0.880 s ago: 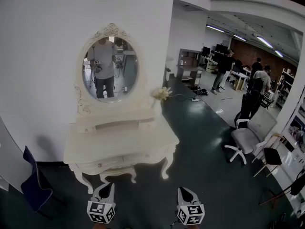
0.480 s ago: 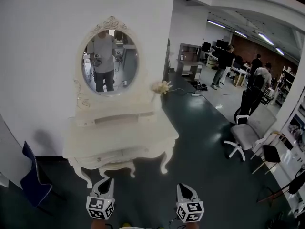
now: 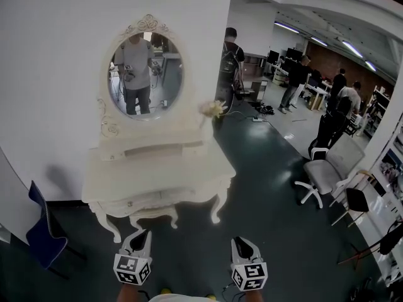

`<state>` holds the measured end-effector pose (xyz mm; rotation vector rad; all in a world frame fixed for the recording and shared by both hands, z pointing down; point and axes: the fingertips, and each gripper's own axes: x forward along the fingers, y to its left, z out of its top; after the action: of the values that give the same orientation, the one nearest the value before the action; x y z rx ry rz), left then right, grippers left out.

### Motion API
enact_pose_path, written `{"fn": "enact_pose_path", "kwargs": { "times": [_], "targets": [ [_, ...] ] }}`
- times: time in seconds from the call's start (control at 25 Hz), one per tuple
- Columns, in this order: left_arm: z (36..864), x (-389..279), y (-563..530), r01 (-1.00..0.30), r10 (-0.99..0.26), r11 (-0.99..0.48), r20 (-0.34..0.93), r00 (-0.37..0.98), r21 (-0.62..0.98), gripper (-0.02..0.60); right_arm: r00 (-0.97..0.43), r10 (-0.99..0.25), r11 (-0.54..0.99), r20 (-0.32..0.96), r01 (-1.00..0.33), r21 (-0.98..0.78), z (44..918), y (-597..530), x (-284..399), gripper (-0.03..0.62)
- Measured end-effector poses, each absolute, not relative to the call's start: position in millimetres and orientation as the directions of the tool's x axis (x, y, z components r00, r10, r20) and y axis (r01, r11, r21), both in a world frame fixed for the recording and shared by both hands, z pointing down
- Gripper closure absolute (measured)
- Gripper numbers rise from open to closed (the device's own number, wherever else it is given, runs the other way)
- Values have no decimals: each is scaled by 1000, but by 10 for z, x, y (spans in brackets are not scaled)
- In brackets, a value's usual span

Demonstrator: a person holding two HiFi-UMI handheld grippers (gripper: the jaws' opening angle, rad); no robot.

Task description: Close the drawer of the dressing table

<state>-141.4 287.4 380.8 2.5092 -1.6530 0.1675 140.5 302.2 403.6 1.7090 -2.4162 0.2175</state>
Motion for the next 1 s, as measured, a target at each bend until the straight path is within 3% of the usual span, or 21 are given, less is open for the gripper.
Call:
{"fn": "enact_pose_path", "kwargs": {
  "times": [0.16, 1.0],
  "targets": [
    [3818, -1389, 2883, -914, -900, -402, 165, 404, 49, 583, -338, -911, 344, 236, -939, -17, 4057, 3040, 1369, 530],
    [3824, -1767, 2779, -900, -888, -432, 148, 436, 60, 583, -303, -923, 305, 237, -952, -27, 4069, 2946, 978, 523]
  ]
}}
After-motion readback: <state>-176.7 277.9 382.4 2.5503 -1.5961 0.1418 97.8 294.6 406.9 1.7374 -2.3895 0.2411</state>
